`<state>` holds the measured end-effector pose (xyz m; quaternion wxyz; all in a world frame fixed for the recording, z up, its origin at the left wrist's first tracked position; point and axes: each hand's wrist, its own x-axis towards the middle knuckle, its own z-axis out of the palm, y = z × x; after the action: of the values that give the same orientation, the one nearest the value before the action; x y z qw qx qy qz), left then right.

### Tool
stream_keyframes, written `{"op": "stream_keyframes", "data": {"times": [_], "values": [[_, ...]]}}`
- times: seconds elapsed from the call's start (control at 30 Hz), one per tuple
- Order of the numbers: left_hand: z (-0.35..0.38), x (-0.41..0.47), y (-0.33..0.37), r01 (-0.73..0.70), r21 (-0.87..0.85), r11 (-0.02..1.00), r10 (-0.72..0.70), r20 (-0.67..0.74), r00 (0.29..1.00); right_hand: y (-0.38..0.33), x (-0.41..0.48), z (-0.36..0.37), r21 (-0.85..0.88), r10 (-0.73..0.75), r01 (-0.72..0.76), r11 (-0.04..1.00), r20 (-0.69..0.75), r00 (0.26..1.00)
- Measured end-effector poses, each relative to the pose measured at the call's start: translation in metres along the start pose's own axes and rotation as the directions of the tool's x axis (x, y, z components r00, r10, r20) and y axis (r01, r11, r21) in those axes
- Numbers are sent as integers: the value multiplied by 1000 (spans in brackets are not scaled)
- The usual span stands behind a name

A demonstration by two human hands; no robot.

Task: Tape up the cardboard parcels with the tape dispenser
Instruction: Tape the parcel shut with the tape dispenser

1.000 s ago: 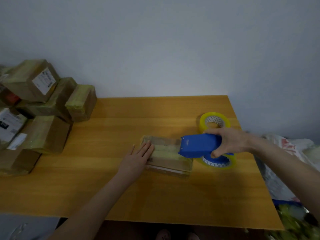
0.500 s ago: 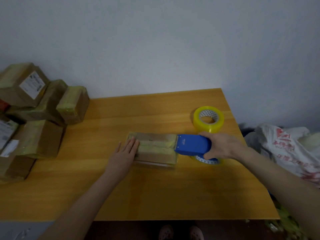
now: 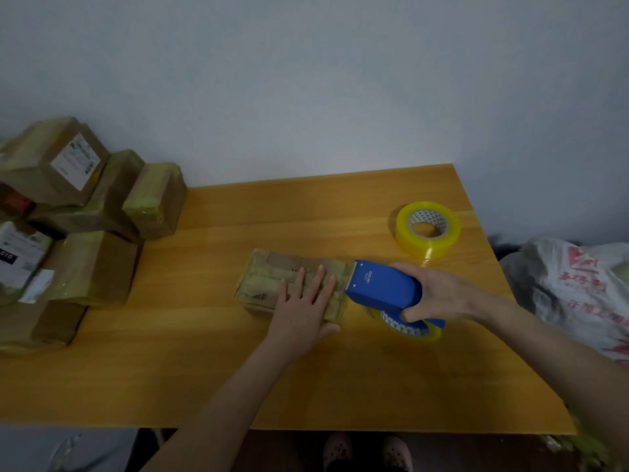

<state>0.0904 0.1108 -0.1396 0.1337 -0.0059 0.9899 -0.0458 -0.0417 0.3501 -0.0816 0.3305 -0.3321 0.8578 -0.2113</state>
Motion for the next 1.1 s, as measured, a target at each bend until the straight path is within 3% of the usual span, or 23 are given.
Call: {"op": "stream_keyframes", "data": {"times": [0.2, 0.53, 0.7, 0.87, 1.0, 1.1], "values": [[0, 2, 0, 11, -7, 1000, -11, -1, 1000, 28, -29, -7, 74, 42, -44, 996, 27, 999], [-1, 1, 1, -30, -13, 999, 29, -48, 998, -5, 8, 7, -287, 205, -165, 944, 115, 972], [-2, 0, 2, -28, -24, 999, 27, -55, 998, -32, 37, -1, -382, 214, -140, 913, 158, 964], [-1, 1, 3, -31, -47, 998, 30, -31, 999, -45, 50, -15, -379, 257, -168, 910, 199, 946], [-2, -2, 1, -57, -68, 996, 56, -13, 998, -49, 57, -16, -443, 304, -225, 868, 117, 945], [-14, -2, 9, 36, -230, 972, -45, -31, 999, -41, 53, -29, -343, 303, -244, 907, 131, 944]]}}
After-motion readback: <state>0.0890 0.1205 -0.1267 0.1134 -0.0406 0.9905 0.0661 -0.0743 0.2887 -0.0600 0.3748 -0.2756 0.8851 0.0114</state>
